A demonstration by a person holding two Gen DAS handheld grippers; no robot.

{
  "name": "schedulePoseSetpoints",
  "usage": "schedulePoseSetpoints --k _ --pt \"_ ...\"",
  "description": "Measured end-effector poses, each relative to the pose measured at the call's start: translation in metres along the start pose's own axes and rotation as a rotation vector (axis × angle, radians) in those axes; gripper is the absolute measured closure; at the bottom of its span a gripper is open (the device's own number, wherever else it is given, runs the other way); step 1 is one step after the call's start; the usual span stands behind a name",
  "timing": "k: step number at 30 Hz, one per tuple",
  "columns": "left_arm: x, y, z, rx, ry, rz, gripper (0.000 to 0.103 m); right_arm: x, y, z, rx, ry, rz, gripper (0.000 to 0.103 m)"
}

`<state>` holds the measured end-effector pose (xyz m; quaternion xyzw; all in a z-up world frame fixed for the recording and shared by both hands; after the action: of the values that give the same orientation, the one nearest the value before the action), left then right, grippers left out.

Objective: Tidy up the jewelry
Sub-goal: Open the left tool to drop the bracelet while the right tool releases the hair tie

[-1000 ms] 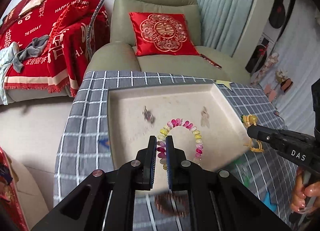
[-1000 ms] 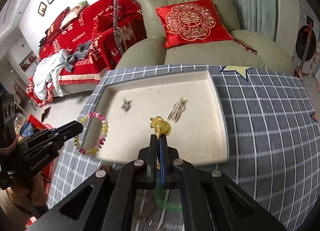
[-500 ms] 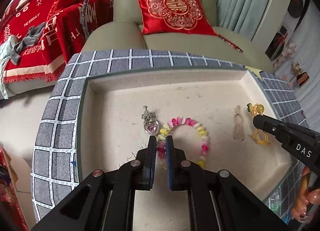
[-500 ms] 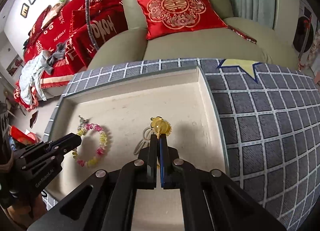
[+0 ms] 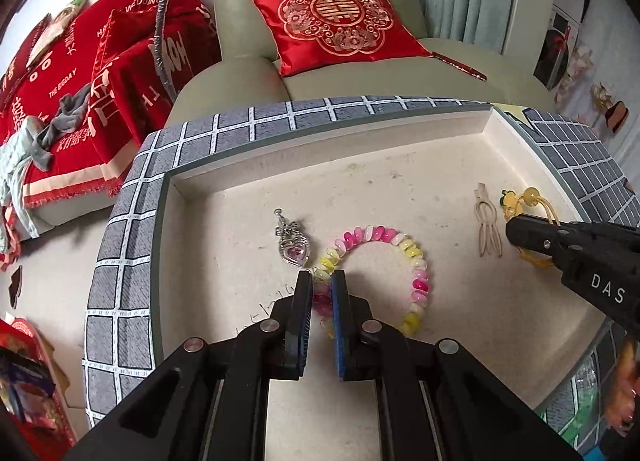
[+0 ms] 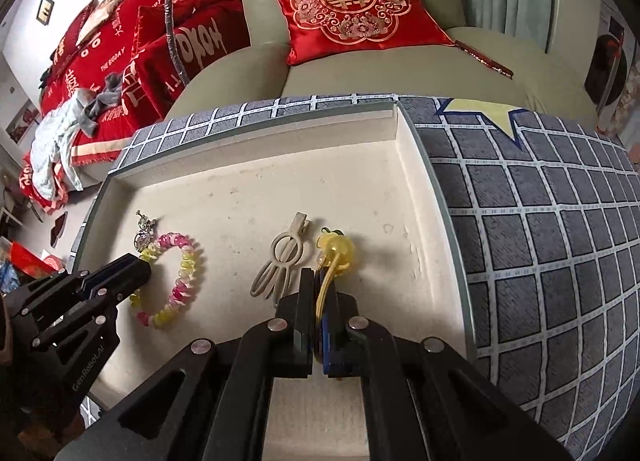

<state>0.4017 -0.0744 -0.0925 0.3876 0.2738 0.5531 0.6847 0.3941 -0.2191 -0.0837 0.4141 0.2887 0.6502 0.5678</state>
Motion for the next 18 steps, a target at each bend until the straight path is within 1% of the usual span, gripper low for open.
schedulePoseSetpoints --k 5,9,10,12,13,14,16,18 --pt "-0.002 0.008 0.003 -0.025 -0.014 0.009 0.079 -0.002 0.007 0.001 -0.002 -0.042 0.035 0.099" --pt "0.000 0.013 0.004 -0.034 -0.001 0.015 0.079 -0.001 0.014 0.002 -0.008 -0.070 0.072 0.099" --pt "0.001 0.014 0.004 -0.035 0.003 0.018 0.079 0.000 0.015 0.001 -0.006 -0.076 0.082 0.096" --pt "0.002 0.015 0.004 -0.035 0.004 0.020 0.079 0.001 0.016 0.000 0.000 -0.086 0.094 0.068" --pt "0.002 0.015 0.004 -0.035 0.003 0.021 0.079 0.001 0.016 0.000 -0.001 -0.087 0.092 0.035" --pt "0.002 0.016 0.004 -0.037 0.002 0.022 0.079 0.002 0.018 0.000 -0.013 -0.087 0.087 0.026" --pt "0.002 0.018 0.005 -0.046 0.002 0.021 0.079 0.003 0.024 0.002 -0.038 -0.086 0.085 0.026" --pt "0.003 0.021 0.006 -0.052 0.010 0.018 0.079 0.004 0.031 0.004 -0.050 -0.106 0.114 0.026"
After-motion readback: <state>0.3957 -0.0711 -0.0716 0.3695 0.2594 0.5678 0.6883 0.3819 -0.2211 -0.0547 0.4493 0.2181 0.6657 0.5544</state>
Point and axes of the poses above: each gripper's, at about its wrist camera, not at the fingertips, and y roughly against the way its jaws point, x to its left, z to its top, the point moved 7 cm from there along -y, roughly the way its jaws point, and after that the axes turned 1 degree about z, right-handed, at the moved point
